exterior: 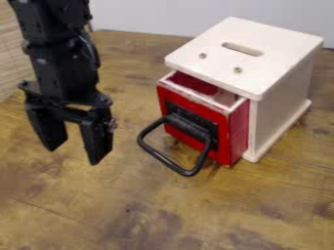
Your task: Close the drawer
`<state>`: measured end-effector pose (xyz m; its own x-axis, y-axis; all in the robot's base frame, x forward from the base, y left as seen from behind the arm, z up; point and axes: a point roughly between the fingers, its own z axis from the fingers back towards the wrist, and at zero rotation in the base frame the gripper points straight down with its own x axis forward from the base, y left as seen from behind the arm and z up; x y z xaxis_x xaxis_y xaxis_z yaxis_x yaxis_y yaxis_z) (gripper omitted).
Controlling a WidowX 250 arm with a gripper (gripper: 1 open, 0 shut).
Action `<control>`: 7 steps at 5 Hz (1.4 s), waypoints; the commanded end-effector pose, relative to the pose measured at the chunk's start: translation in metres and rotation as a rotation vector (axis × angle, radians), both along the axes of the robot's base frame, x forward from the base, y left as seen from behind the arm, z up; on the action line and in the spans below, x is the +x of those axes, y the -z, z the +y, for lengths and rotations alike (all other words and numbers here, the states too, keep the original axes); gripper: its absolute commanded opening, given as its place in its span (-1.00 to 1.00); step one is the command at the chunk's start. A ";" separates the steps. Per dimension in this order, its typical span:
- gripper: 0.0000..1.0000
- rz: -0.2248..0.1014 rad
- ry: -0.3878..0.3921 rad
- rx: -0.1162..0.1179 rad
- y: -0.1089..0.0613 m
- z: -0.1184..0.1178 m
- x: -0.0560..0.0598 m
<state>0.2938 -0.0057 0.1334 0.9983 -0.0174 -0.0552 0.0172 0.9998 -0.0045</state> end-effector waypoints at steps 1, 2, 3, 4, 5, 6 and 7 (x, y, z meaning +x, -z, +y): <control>1.00 -0.003 -0.038 -0.004 0.004 0.013 -0.005; 1.00 -0.005 -0.047 -0.005 0.021 0.019 -0.003; 1.00 -0.015 -0.044 -0.013 0.016 0.022 0.002; 1.00 -0.035 -0.047 -0.017 0.003 0.012 0.013; 1.00 -0.033 -0.102 -0.015 -0.010 0.014 0.020; 1.00 -0.023 -0.150 0.002 -0.012 0.016 0.023; 1.00 -0.015 -0.090 0.020 -0.012 0.020 0.017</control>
